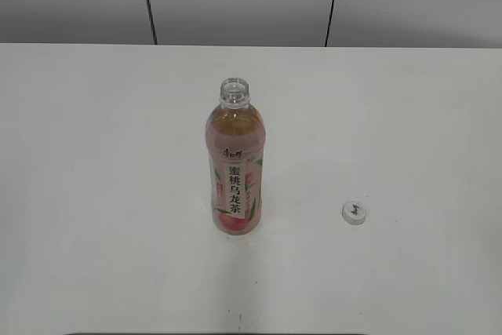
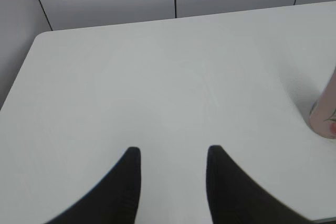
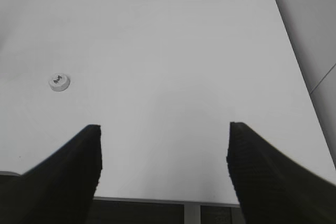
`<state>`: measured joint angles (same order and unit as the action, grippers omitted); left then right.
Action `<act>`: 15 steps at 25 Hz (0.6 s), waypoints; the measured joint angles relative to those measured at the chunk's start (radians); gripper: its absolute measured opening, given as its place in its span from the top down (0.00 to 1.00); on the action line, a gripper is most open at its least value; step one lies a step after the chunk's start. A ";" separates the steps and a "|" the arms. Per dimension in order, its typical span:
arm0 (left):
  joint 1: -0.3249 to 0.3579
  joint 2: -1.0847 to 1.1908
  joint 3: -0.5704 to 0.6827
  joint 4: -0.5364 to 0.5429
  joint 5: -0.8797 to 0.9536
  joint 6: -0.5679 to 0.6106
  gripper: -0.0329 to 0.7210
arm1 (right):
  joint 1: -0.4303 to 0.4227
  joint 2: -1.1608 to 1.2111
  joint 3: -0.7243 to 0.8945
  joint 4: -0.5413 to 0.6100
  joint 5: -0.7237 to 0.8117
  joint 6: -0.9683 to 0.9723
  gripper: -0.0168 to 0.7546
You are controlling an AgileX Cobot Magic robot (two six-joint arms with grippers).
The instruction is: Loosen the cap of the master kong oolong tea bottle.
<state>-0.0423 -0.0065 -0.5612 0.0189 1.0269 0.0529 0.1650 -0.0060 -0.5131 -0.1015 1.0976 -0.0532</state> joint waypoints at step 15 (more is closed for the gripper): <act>0.000 0.000 0.000 0.000 0.000 0.000 0.63 | 0.000 0.000 0.000 0.001 0.000 0.001 0.25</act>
<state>-0.0423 -0.0065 -0.5612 0.0189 1.0269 0.0529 0.1650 -0.0060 -0.5131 -0.1009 1.0972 -0.0526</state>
